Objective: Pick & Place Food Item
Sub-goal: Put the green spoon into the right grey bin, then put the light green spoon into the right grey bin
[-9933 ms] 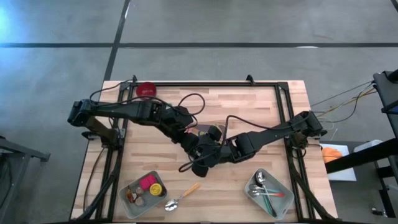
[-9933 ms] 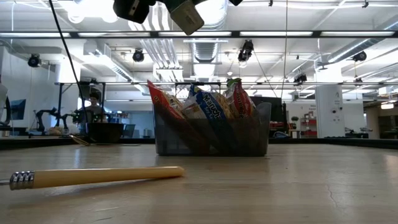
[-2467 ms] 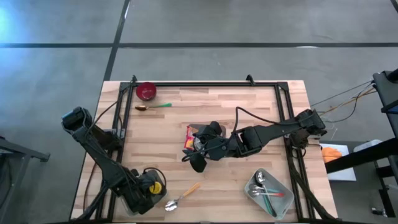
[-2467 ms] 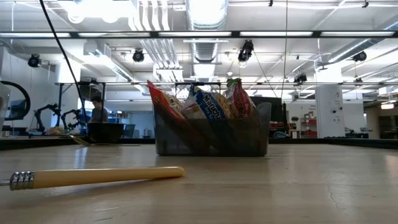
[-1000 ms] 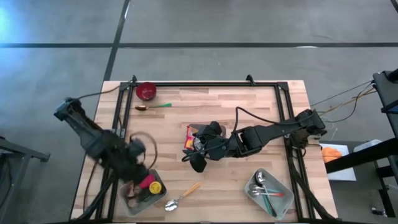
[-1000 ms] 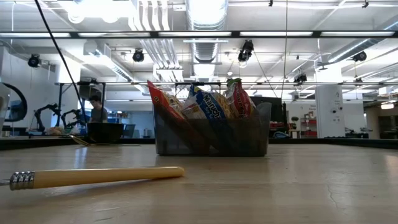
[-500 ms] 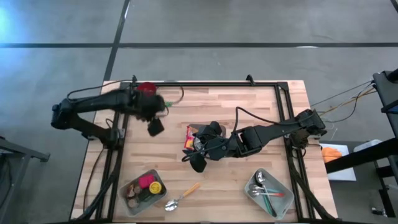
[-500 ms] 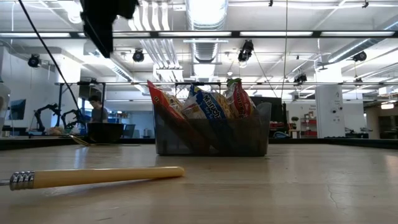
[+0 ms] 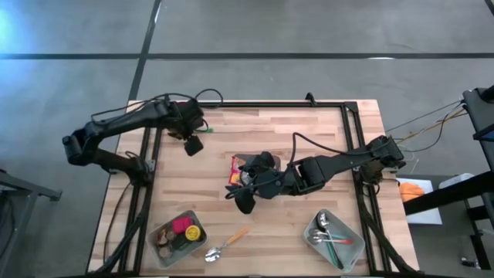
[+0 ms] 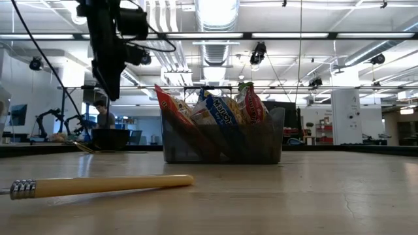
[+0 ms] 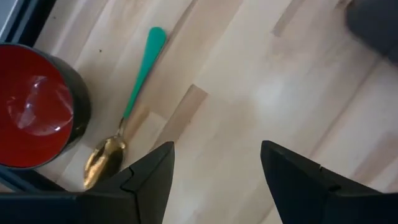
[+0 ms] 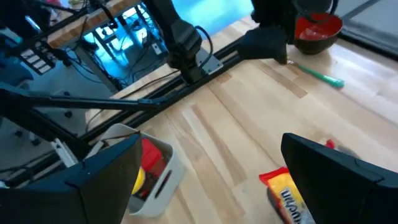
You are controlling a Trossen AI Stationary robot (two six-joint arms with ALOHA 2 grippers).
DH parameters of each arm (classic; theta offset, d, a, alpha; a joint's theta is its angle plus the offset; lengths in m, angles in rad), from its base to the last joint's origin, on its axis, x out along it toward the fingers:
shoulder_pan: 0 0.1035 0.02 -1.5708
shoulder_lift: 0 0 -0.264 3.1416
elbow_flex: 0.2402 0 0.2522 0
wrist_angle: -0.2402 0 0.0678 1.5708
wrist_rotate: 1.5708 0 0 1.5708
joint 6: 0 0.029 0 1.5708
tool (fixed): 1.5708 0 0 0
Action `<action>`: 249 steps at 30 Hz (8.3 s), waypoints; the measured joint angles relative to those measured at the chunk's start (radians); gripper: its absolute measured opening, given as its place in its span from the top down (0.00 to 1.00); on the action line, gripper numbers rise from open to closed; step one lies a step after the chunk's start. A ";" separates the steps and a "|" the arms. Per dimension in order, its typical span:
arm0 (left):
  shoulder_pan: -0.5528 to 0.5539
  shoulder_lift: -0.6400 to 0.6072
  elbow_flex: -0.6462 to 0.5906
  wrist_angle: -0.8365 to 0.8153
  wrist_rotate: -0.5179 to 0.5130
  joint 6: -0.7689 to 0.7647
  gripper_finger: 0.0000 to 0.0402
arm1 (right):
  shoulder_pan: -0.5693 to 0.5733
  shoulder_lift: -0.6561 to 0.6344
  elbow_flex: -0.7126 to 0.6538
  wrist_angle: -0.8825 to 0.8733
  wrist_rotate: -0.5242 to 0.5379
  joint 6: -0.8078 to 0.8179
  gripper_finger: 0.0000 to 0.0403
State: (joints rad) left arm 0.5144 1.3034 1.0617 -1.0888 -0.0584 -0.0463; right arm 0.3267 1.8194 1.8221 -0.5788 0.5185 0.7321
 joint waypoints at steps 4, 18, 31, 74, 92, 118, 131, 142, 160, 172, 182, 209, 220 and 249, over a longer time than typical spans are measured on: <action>0.046 0.022 -0.031 0.030 -0.001 0.048 0.40 | -0.004 -0.019 -0.001 -0.013 -0.028 -0.055 0.06; 0.111 0.232 -0.013 0.133 -0.006 0.209 0.40 | -0.004 -0.253 -0.068 -0.063 -0.109 -0.169 0.06; 0.207 0.333 -0.013 0.194 -0.034 0.325 0.40 | -0.004 -0.500 -0.556 0.488 -0.266 -0.149 0.06; 0.227 0.525 -0.008 0.218 -0.166 0.483 0.40 | -0.003 -0.605 -0.696 0.772 -0.397 -0.065 0.06; 0.220 0.529 0.025 0.141 -0.085 0.436 0.63 | -0.002 -0.605 -0.663 0.774 -0.422 -0.024 0.06; 0.216 0.509 0.159 0.157 0.006 0.057 0.53 | -0.002 -0.605 -0.664 0.777 -0.421 -0.028 0.06; 0.216 0.772 0.349 0.006 0.011 -0.015 0.26 | 0.029 -0.582 -0.665 0.795 -0.422 0.008 0.06; 0.155 0.790 0.358 -0.039 0.252 -0.029 0.35 | 0.042 -0.556 -0.665 0.851 -0.422 0.022 0.06; 0.048 0.570 0.314 -0.132 0.046 0.202 0.51 | 0.085 -0.555 -0.665 0.856 -0.413 0.024 0.06; 0.107 0.539 0.100 -0.118 -0.133 0.255 0.51 | 0.120 -0.528 -0.664 0.889 -0.408 0.018 0.06; 0.128 0.539 0.030 -0.015 -0.214 0.365 0.51 | 0.121 -0.500 -0.664 0.931 -0.414 0.052 0.06; 0.140 0.619 0.013 0.000 -0.182 0.406 0.96 | 0.121 -0.494 -0.664 0.988 -0.415 0.073 0.06; 0.136 0.576 0.011 -0.007 -0.151 0.348 1.00 | 0.118 -0.494 -0.664 0.987 -0.365 0.051 0.06; -0.170 0.140 0.034 0.026 0.276 -0.087 1.00 | 0.084 -0.490 -0.664 0.981 -0.246 -0.056 0.06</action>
State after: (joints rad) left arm 0.3444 1.4431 1.0955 -1.0624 0.2180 -0.1337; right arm 0.4107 1.3293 1.1580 0.4026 0.2726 0.6764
